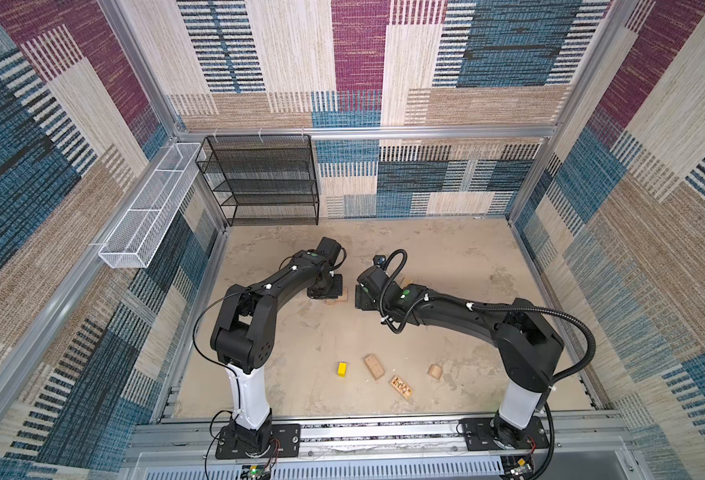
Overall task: Build the wood block tower
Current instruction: 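Carry the block marked 58 upright over the two side-by-side blocks with the left gripper, then lower block 58 crosswise onto the two flat blocks with the left gripper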
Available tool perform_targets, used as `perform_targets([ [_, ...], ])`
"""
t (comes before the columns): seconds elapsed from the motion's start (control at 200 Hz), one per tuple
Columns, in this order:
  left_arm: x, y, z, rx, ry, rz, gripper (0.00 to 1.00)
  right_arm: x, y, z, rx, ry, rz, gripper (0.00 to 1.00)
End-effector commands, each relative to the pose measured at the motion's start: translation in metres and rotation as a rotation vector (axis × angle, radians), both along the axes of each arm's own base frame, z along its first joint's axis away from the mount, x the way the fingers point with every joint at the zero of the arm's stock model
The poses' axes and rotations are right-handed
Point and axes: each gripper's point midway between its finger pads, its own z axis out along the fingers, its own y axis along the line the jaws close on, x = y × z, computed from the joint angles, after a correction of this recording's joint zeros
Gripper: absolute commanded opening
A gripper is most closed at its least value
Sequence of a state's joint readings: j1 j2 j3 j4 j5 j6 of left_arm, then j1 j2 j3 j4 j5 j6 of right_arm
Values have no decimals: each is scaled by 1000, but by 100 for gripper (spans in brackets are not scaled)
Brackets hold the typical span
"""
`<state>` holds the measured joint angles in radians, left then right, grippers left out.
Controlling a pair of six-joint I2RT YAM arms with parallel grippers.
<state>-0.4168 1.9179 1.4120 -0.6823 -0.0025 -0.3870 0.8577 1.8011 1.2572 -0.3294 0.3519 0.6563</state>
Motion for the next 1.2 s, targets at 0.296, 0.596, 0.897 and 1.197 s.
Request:
perform_targets([
  [0.296, 11, 3, 0, 44, -16, -12, 0, 0, 0, -2, 20, -9, -8, 82],
  [0.596, 16, 5, -5, 70, -3, -14, 0, -1, 1, -5, 19, 2, -3, 83],
  [0.897, 23, 3, -4, 70, -3, -18, 0, -3, 1, -8, 16, 12, -2, 83],
  [1.197, 21, 6, -9, 81, 9, -11, 0, -3, 2, -10, 16, 18, 2, 83],
])
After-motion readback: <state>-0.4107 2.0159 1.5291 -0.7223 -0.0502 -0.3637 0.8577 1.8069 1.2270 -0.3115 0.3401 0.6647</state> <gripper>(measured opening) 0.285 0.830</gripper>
